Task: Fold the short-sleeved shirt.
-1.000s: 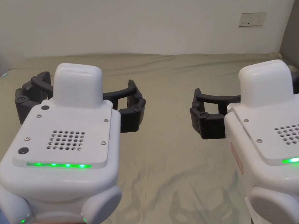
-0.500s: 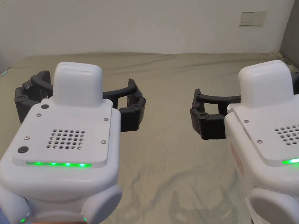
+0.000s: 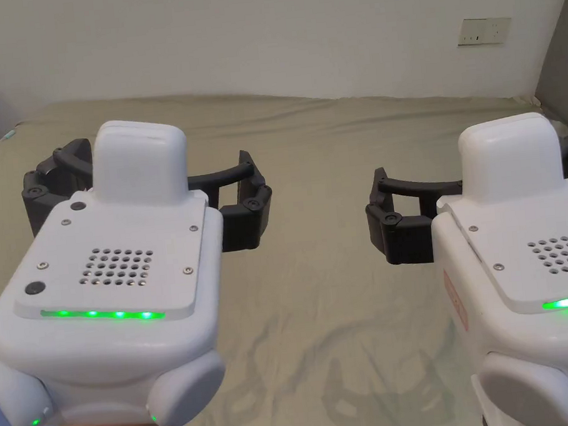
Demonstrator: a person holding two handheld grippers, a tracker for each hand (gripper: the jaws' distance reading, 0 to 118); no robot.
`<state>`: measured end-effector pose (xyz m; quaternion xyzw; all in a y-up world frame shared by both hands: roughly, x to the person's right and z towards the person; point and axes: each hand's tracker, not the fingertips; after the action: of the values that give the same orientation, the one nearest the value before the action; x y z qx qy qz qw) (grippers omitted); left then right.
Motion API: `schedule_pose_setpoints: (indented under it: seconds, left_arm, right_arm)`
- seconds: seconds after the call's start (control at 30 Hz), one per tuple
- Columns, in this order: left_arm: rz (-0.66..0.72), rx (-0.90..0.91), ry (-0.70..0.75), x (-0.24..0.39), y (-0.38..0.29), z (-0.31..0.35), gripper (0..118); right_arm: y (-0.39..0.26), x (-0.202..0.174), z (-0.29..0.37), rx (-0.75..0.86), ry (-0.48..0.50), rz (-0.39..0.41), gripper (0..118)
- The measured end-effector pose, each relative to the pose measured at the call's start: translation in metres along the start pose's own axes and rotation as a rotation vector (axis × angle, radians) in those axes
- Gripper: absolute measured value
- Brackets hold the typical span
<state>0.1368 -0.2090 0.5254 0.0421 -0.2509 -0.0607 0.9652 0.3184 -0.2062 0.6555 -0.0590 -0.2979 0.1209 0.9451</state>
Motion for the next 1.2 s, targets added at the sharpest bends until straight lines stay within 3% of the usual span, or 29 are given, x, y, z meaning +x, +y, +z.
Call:
schedule_pose_setpoints:
  seconds: [0.07,0.13,0.2,0.27,0.33,0.37,0.4,0.43,0.47,0.53,0.6,0.67,0.7,0.73,0.77,0.9,0.93,1.2]
  left_arm:
    - [-0.017,0.001,-0.004,-0.001,0.000,-0.001,118]
    - [-0.128,-0.001,-0.017,0.001,-0.004,-0.005,118]
    - [-0.393,0.072,0.012,0.009,-0.012,-0.007,118]
    - [-0.755,0.166,0.097,0.019,-0.027,-0.008,118]
    - [-1.180,0.295,0.230,0.027,-0.056,-0.015,118]
    - [-1.338,0.350,0.266,0.028,-0.070,-0.019,118]
    - [-1.439,0.373,0.294,0.028,-0.080,-0.023,118]
    - [-1.403,0.336,0.289,0.029,-0.081,-0.025,118]
    - [-1.279,0.260,0.237,0.030,-0.075,-0.023,118]
    - [-0.808,0.110,0.102,0.023,-0.051,-0.017,118]
    - [-0.246,-0.012,-0.028,-0.001,-0.023,-0.012,118]
    - [0.233,-0.086,-0.169,-0.028,-0.014,-0.011,118]
    - [0.390,-0.088,-0.206,-0.036,-0.016,-0.011,118]
    - [0.459,-0.086,-0.210,-0.037,-0.017,-0.011,118]
    - [0.424,-0.059,-0.187,-0.036,-0.018,-0.010,118]
    - [0.114,0.024,-0.050,-0.021,-0.018,-0.008,118]
    - [0.079,0.034,-0.043,-0.013,-0.019,-0.004,118]
    - [0.030,0.039,-0.061,-0.006,-0.017,-0.002,118]
  right_arm:
    - [0.000,-0.001,-0.004,-0.004,0.016,0.079,118]
    - [-0.005,-0.007,-0.010,-0.009,0.003,0.276,118]
    - [-0.017,-0.018,-0.011,0.045,-0.047,0.584,118]
    - [-0.035,-0.028,-0.010,0.129,-0.118,0.878,118]
    - [-0.055,-0.033,-0.012,0.228,-0.173,1.135,118]
    - [-0.060,-0.034,-0.012,0.252,-0.183,1.187,118]
    - [-0.059,-0.035,-0.013,0.249,-0.195,1.171,118]
    - [-0.056,-0.035,-0.014,0.225,-0.181,1.101,118]
    - [-0.049,-0.031,-0.013,0.195,-0.144,0.965,118]
    - [-0.028,-0.023,-0.011,0.128,-0.078,0.639,118]
    - [-0.006,-0.001,-0.009,0.038,0.044,0.200,118]
    - [0.001,0.022,-0.010,-0.021,0.164,-0.209,118]
    - [-0.002,0.032,-0.014,-0.045,0.177,-0.347,118]
    - [-0.003,0.035,-0.016,-0.052,0.192,-0.421,118]
    - [-0.006,0.036,-0.017,-0.040,0.206,-0.418,118]
    - [-0.011,0.015,-0.013,-0.005,0.044,-0.105,118]
    - [-0.013,0.012,-0.011,0.002,0.033,-0.067,118]
    - [-0.013,0.007,-0.009,-0.018,0.048,-0.083,118]
